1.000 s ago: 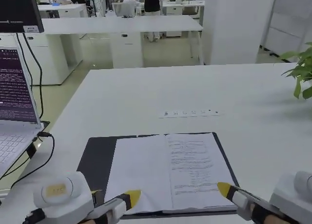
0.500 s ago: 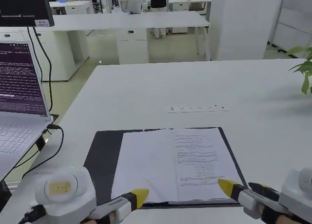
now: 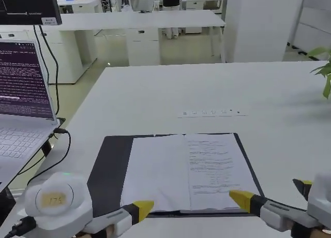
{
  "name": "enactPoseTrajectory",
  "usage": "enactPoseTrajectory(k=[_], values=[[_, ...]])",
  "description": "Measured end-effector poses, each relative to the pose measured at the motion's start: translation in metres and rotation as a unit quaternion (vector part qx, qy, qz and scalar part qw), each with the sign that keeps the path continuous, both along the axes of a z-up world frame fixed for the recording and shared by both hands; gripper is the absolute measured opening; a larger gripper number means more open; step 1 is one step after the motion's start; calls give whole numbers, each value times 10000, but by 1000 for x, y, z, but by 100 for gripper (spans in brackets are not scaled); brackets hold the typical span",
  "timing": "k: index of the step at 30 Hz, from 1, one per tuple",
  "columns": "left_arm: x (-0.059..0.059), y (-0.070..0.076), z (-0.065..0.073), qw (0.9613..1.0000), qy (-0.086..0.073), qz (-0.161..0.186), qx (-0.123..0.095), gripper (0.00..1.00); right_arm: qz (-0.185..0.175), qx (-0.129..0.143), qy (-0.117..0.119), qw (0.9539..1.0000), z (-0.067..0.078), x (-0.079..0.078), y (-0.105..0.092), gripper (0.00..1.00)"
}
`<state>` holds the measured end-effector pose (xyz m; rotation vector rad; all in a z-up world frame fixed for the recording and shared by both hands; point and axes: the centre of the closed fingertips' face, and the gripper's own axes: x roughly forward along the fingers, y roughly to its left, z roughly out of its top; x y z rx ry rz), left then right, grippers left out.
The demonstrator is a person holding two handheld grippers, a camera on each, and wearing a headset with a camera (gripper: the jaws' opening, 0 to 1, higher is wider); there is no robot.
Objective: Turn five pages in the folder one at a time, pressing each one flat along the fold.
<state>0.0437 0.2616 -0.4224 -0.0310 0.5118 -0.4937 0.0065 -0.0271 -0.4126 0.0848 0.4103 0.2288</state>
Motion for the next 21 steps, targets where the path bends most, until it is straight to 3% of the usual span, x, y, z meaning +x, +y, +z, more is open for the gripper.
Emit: enactPoseTrajectory(k=[9, 15, 17, 21], values=[[-2, 11, 5, 9999, -68, 55, 118, 99, 5, -210, -77, 9997, 8, 2, -15, 100], [-1, 12, 5, 9998, -55, 87, 168, 99, 37, -213, -50, 9998, 3, 2, -18, 100], [0, 10, 4, 9998, -48, 97, 163, 99, 48, -262, 48, 9996, -4, 0, -21, 100], [2, -5, 1, 9999, -25, -47, 138, 99, -25, -112, 145, 9998, -13, -4, -29, 100]])
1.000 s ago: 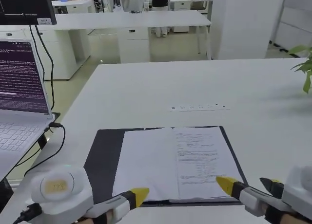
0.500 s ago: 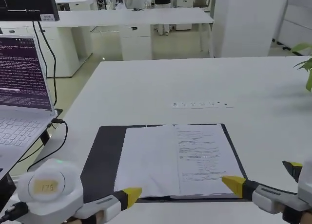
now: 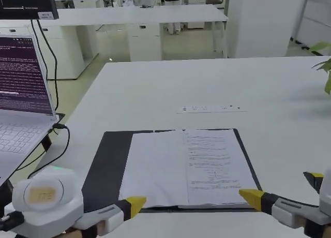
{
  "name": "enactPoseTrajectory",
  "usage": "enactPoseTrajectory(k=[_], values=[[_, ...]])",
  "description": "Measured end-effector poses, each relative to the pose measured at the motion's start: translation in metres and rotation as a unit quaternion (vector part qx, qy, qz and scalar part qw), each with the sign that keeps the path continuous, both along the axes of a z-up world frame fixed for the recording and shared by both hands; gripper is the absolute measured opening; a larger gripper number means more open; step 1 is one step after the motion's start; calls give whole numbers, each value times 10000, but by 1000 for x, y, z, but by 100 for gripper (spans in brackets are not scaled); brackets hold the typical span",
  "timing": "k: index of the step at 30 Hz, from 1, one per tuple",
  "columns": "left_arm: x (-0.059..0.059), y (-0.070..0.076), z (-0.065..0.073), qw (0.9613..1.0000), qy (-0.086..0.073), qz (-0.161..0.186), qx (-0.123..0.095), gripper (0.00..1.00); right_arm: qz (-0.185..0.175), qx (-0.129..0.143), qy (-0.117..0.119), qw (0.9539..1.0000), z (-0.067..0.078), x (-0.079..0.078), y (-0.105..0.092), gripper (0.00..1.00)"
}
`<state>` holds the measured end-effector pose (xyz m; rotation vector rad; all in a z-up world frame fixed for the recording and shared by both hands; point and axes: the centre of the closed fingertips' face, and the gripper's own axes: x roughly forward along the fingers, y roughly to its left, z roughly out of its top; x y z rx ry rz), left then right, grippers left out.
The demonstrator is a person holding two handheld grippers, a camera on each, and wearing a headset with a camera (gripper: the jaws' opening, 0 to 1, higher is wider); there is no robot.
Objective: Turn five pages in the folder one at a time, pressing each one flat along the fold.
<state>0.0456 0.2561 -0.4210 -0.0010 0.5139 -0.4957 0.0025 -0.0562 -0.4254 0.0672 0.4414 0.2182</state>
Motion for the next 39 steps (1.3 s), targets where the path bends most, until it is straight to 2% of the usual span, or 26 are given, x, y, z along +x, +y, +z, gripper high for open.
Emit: enactPoseTrajectory(k=[3, 7, 9, 10, 13, 17, 24, 28, 33, 39], values=[[4, -17, -5, 9999, 29, -162, -19, 99, -67, 137, 61, 9999, -6, -2, -5, 99], [11, -52, -16, 9989, 76, -449, -72, 99, -138, 217, 155, 9995, -15, -7, -12, 98], [14, -69, -24, 9981, 143, -604, -42, 95, -146, 220, 215, 9994, -18, -9, -15, 98], [14, -73, -26, 9979, 157, -625, -33, 92, -140, 205, 237, 9994, -20, -9, -16, 98], [19, -102, -36, 9963, 213, -830, -60, 90, -152, 244, 238, 9993, -21, -10, -18, 97], [24, -137, -51, 9935, 286, -1101, 26, 84, -74, 239, 275, 9993, -26, -10, -16, 97], [27, -191, -70, 9889, 342, -1441, 135, 81, -70, 377, 291, 9988, -29, -6, -17, 97], [31, -211, -78, 9884, 350, -1476, 89, 79, -33, 415, 295, 9987, -29, -4, -17, 96], [39, -231, -97, 9885, 403, -1453, 140, 75, 115, 378, 279, 9988, -29, -1, -13, 96], [49, -259, -108, 9887, 260, -1479, 8, 71, 175, 475, 236, 9984, -27, 2, -11, 95]])
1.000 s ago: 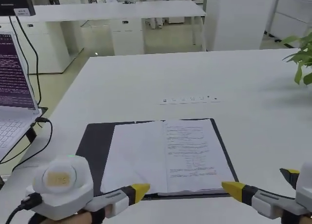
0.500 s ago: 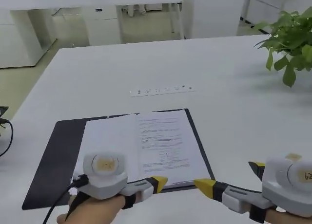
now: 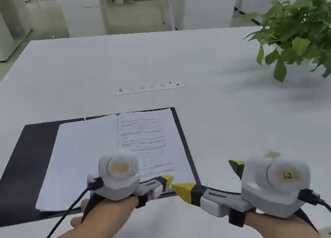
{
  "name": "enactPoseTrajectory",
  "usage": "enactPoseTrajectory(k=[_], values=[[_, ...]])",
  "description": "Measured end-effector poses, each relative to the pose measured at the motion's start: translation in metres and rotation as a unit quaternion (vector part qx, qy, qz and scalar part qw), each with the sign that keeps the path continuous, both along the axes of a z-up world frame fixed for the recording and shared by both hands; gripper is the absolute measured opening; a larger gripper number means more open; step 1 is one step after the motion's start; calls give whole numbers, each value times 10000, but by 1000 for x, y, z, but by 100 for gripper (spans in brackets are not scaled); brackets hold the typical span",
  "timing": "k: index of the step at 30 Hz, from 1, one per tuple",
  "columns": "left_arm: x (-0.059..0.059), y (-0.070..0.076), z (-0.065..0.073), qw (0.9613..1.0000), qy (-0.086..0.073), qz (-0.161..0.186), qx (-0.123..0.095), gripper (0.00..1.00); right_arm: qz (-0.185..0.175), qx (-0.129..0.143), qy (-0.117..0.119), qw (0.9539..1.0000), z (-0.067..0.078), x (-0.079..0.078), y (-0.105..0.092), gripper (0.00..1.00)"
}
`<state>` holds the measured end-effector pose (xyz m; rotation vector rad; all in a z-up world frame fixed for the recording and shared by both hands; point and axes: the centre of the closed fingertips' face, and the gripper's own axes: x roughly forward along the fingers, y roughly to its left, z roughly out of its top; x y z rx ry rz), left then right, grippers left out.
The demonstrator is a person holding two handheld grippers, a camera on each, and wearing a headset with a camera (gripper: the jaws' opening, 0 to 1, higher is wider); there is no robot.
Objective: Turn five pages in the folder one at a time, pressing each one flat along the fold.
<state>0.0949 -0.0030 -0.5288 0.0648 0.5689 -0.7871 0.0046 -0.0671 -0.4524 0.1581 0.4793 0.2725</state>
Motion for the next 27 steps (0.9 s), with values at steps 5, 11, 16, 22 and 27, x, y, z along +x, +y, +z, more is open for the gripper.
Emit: enactPoseTrajectory(k=[5, 11, 16, 22, 27], values=[[7, -5, -15, 9994, -245, 19, 232, 63, -66, 108, -6, 9999, -3, 1, -1, 95], [7, 0, -22, 9973, -645, -38, 336, 57, -157, 157, 51, 9997, -9, 2, -4, 93], [12, 4, -20, 9974, -683, 61, 235, 50, -203, 196, 102, 9995, -13, 2, -7, 92], [18, 11, -17, 9972, -691, 95, 262, 36, -257, 256, 173, 9992, -17, 3, -7, 92], [21, 13, -18, 9974, -640, -8, 338, 23, -215, 250, 219, 9992, -18, 5, -5, 91]])
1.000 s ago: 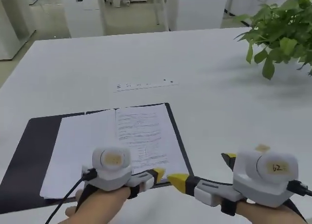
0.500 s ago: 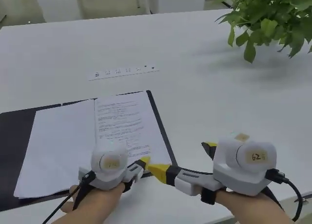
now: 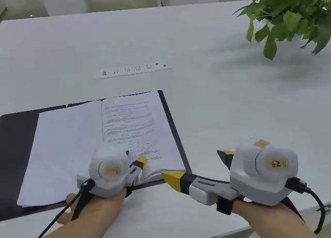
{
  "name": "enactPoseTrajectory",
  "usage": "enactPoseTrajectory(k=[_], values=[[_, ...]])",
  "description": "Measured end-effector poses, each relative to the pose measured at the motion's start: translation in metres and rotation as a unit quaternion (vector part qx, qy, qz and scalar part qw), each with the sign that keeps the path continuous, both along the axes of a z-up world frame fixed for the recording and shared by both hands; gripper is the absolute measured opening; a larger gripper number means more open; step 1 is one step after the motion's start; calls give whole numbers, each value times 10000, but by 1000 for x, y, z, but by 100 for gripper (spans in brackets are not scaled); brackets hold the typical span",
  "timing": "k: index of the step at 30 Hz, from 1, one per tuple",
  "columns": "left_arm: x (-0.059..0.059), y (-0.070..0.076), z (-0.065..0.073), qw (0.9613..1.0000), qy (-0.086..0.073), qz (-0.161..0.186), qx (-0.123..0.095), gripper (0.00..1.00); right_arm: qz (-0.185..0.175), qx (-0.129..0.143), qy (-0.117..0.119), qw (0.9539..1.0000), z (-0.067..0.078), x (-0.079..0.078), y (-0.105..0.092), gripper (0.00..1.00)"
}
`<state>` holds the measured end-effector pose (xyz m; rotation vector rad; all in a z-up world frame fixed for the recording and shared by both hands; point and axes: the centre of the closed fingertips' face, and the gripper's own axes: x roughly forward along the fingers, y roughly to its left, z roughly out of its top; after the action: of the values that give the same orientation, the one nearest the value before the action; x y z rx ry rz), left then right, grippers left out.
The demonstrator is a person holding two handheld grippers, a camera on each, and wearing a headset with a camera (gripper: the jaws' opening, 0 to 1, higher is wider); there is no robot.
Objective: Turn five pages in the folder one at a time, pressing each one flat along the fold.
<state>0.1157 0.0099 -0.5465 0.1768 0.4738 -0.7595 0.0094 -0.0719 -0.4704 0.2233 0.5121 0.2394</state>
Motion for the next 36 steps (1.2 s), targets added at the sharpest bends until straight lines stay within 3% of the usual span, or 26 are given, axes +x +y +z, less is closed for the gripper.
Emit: enactPoseTrajectory(k=[1, 6, 9, 11, 13, 15, 16, 18, 19, 20, 22, 23, 26, 28, 29, 31, 32, 34, 36], values=[[-1, -3, 0, 10000, 0, -97, -12, 20, 4, 24, 3, 10000, 0, 1, 1, 91], [0, 0, -1, 9998, 100, 66, -143, 17, 80, 171, 67, 9998, 3, 5, 8, 86], [3, 2, -1, 9996, 137, 140, -205, 13, 92, 745, 259, 9968, 5, 8, 21, 72], [7, 6, -1, 9989, 240, 227, -319, 9, -1, 1178, 378, 9923, 6, 12, 27, 66], [5, 5, -1, 9992, 199, 157, -299, 8, -65, 1498, 542, 9872, 3, 15, 34, 63], [5, 5, -1, 9990, 232, 168, -341, 8, -139, 1964, 856, 9767, -3, 16, 45, 58], [5, 5, -1, 9989, 245, 178, -364, 8, -174, 2023, 872, 9753, -6, 18, 46, 56], [4, 5, -1, 9987, 255, 191, -398, 8, -274, 2284, 1023, 9678, -11, 22, 53, 49], [5, 5, -1, 9986, 263, 200, -413, 8, -315, 2553, 1153, 9594, -14, 24, 60, 46], [4, 5, -1, 9986, 263, 201, -418, 8, -370, 2700, 1239, 9541, -17, 26, 63, 45], [5, 5, -1, 9985, 271, 196, -431, 8, -480, 2794, 1380, 9490, -25, 30, 67, 45], [5, 5, -1, 9985, 274, 193, -435, 8, -442, 2741, 1393, 9505, -30, 33, 70, 45], [5, 5, -1, 9983, 291, 195, -470, 8, -609, 2807, 1496, 9461, -40, 38, 71, 44], [5, 5, -1, 9982, 292, 197, -484, 8, -892, 2984, 1602, 9367, -47, 41, 68, 43], [6, 5, -2, 9981, 302, 204, -493, 8, -993, 3012, 1556, 9355, -49, 44, 65, 42], [5, 5, -2, 9981, 308, 205, -500, 8, -1295, 3211, 1723, 9222, -58, 45, 61, 40], [5, 5, -1, 9980, 311, 206, -506, 8, -1473, 3337, 1644, 9165, -59, 49, 57, 38], [6, 5, -2, 9980, 314, 204, -514, 8, -1745, 3395, 1720, 9081, -66, 49, 49, 31], [6, 5, -2, 9979, 317, 204, -520, 8, -2063, 3534, 1620, 8980, -68, 53, 40, 24]])
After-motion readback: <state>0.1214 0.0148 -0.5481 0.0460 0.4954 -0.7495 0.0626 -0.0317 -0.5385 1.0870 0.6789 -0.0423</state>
